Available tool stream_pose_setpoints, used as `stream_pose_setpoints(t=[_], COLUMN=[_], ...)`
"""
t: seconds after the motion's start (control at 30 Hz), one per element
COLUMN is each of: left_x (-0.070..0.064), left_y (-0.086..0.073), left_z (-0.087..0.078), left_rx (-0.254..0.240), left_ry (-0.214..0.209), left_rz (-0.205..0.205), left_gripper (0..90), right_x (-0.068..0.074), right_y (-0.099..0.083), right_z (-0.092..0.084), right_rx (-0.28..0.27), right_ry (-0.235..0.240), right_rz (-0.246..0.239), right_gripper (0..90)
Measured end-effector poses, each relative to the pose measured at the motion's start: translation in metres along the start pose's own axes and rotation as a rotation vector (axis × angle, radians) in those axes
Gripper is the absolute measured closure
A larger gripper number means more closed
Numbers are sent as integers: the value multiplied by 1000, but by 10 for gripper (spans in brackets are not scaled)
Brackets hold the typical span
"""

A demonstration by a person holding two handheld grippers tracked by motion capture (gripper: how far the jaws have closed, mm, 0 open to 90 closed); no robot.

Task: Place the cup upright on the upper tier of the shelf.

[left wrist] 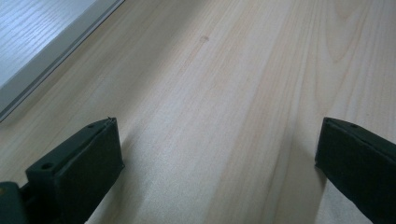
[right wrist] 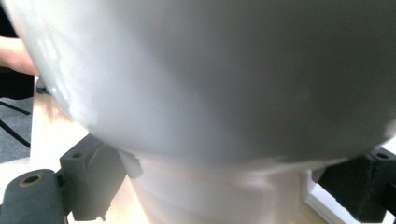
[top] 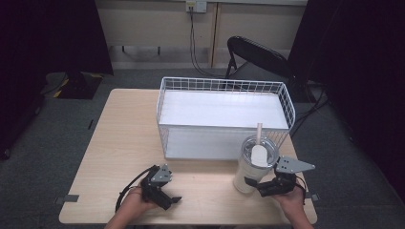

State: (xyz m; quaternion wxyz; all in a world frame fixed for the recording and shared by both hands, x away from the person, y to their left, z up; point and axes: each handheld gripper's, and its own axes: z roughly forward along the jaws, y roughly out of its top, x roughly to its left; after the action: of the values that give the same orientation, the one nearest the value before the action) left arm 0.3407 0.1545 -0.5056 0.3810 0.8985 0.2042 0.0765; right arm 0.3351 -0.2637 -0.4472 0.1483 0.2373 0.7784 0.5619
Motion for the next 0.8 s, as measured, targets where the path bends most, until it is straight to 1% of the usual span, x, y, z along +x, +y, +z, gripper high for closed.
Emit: stream_pose_setpoints(t=[0.2,0.3,0.4,0.57,0.77,0.8], left_x=[0,0,0,0,0,0], left_y=[0,0,0,0,0,0], left_z=[0,0,0,0,0,0], left_rx=[0,0,0,1,0,0], left_ry=[0,0,0,1,0,0], left_rz=[0,0,0,0,0,0], left_gripper=[0,0,0,0,0,0], right_x=[-4,-7,-10,-13,-15,-15], right_y=[11,19,27,39,49,51], right_z=[-8,-12,-15,-18,-19,-20], right_rx=[-2,0,1,1,-4,3], right_ry=[4,-3,3,7,19,20], right_rz=[1,0,6,7,11,11], right_gripper=[102,102,103,103,103,103])
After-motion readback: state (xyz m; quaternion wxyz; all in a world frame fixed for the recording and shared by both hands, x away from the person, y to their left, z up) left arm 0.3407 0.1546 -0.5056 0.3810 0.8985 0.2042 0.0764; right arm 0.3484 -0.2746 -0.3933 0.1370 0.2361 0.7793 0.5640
